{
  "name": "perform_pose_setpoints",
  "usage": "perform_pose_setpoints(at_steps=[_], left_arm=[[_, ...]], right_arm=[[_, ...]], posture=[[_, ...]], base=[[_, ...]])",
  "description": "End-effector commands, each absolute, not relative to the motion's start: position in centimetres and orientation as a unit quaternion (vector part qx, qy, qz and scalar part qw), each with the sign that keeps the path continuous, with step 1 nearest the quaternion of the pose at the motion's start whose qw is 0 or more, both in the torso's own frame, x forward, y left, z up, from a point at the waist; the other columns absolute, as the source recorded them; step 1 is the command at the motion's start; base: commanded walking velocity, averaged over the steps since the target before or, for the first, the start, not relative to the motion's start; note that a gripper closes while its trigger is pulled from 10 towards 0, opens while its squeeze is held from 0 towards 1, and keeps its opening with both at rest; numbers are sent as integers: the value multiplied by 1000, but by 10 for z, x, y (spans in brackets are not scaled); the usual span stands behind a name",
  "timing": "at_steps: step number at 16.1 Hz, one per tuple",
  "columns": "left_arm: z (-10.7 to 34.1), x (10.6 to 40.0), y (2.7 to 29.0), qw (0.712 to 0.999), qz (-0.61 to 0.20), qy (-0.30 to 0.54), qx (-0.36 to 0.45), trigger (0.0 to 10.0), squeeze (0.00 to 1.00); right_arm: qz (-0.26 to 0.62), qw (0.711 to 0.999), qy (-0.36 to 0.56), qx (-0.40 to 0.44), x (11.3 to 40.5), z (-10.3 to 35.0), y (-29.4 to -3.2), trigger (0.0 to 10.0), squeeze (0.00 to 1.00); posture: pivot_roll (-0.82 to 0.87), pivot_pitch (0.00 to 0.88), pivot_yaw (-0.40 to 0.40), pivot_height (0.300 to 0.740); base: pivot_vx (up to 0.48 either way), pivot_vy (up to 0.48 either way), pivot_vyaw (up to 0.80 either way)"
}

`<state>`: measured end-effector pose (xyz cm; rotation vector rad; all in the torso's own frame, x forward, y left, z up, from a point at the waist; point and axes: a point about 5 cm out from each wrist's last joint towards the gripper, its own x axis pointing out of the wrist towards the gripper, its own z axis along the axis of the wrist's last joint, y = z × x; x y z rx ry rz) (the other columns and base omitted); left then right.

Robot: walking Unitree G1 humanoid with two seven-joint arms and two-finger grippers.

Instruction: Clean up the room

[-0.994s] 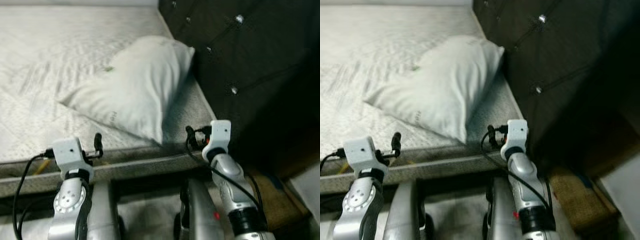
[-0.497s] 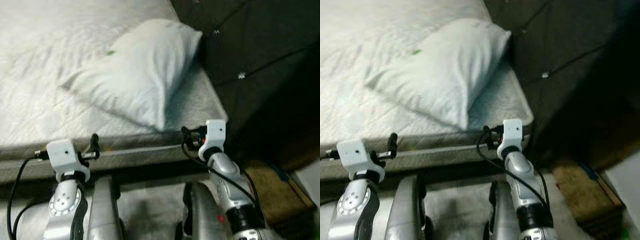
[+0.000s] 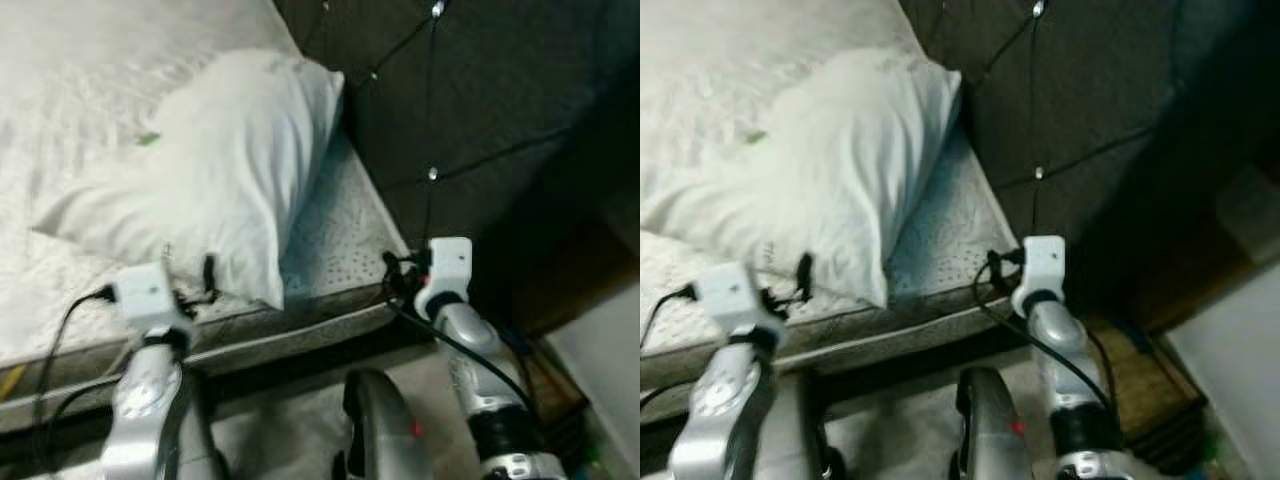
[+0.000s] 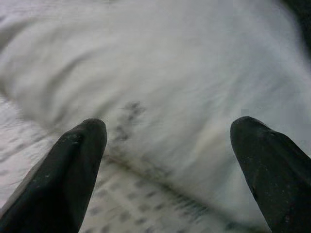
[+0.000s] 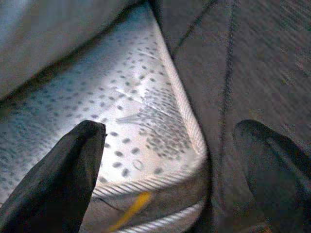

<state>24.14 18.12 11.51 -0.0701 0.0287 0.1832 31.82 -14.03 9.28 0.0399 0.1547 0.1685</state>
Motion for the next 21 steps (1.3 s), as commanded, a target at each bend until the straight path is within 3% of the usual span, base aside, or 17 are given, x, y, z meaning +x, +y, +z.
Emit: perform_pose_setpoints(at_steps=[1,4,10,18,21], left_arm=[[111,236,187,993,111,27,-29,10000,0],[112,234,187,992,119,27,-27,10000,0],[114,218,193,989,139,40,-14,10000,0],[108,192,198,988,137,72,-7,10000,0],[108,195,198,989,126,75,0,10000,0]], right_arm=[[114,989,96,23,317,88,-129,10000,0],[146,984,100,12,318,87,-125,10000,0],[190,975,115,19,320,86,-122,10000,0],[414,895,141,85,329,109,-90,10000,0],[391,906,132,96,335,110,-84,10000,0]], posture=[[23,159,-60,529],[28,162,-61,529],[32,187,-60,529],[100,161,-57,529],[108,142,-44,529]], base=[[0,0,0],[0,0,0],[0,0,545],[0,0,0],[0,0,0]])
